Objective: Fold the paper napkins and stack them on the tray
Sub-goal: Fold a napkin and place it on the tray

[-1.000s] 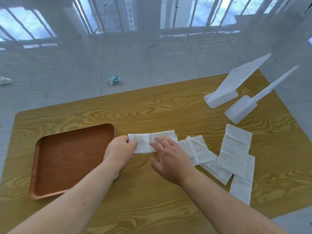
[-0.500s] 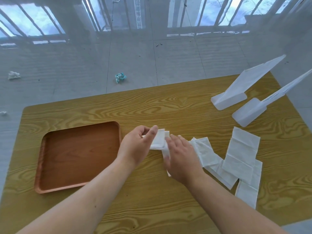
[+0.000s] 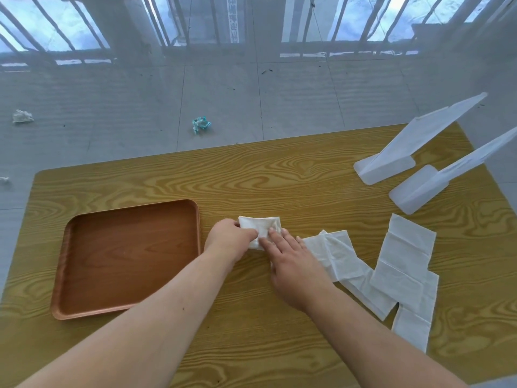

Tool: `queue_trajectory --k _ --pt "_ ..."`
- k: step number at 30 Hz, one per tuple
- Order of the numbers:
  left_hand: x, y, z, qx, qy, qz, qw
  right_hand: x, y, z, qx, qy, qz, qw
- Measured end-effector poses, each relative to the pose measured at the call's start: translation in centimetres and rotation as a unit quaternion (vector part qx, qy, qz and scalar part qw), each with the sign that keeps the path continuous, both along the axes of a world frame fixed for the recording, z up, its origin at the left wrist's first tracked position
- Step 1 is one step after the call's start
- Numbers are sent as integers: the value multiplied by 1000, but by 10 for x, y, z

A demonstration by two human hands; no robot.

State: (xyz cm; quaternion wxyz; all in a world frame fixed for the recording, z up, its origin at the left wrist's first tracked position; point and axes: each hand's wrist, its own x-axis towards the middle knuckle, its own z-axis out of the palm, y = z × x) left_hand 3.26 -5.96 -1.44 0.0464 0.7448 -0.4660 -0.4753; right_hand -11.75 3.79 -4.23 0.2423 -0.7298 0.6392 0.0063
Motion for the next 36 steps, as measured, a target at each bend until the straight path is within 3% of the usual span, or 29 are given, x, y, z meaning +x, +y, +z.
queue_trajectory --k 2,5,6,9,11,12,16,21,24,27,30,32,36 --pt "2 1 6 -15 11 -43 999 0 -2 8 -37 -64 -44 996" --pt "19 5 20 -32 166 -24 985 -1 -14 28 -81 -222 -213 948" --pt "27 7 27 -23 220 -19 975 -1 -21 38 -31 -297 -269 916" --pt "61 9 44 14 310 -24 950 4 -42 57 151 -522 -346 765" --pt "84 7 51 22 330 -8 944 13 -54 65 220 -571 -331 718" --pt "98 6 53 20 335 13 942 23 -58 68 238 -572 -327 713" --pt "155 7 50 -23 288 111 951 82 -74 69 266 -525 -340 734" --pt "231 12 24 -90 122 122 981 169 -88 55 250 -392 -291 836" --pt "266 15 7 -120 -34 54 991 208 -94 39 225 -312 -254 887" --pt "282 17 -3 -106 -121 7 987 226 -98 29 191 -241 -220 926" --pt "279 22 -7 -127 -201 -24 971 222 -89 25 91 -104 -167 976" --pt "267 31 -4 -182 -215 -90 955 206 -71 28 0 -60 -130 990" --pt "214 55 4 -246 -177 -317 899 142 -19 31 -120 -28 -85 989"
